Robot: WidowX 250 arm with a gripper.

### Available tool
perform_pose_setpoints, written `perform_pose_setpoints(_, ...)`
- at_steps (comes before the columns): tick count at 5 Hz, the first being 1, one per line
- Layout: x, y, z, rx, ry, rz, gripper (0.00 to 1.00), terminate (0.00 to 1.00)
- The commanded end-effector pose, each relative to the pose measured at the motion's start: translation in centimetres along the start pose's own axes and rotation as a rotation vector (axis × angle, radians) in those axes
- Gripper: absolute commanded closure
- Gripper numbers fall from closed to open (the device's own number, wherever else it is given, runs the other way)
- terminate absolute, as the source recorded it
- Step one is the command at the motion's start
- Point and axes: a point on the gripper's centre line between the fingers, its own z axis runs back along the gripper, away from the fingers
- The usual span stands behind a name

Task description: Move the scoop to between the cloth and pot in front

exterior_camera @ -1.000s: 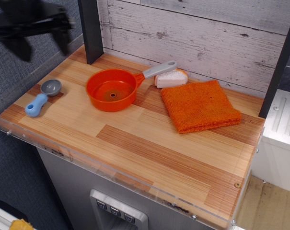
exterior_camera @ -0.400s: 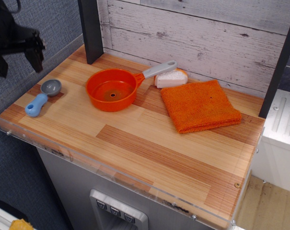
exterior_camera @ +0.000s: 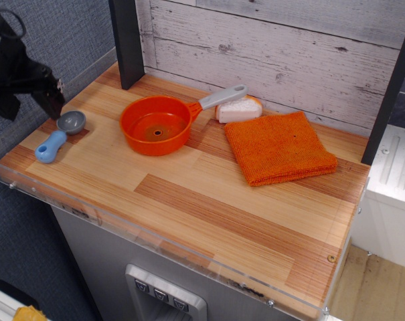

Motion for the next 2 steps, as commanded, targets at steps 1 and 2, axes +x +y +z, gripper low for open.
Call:
perform_pose_setpoints(1,-1.0,-0.6,-0.7,0.048,-0.001,-0.074,0.00,0.00)
perform_pose_setpoints(2,-1.5,-0.1,-2.7,0.076,0.027,-0.066,0.00,0.00)
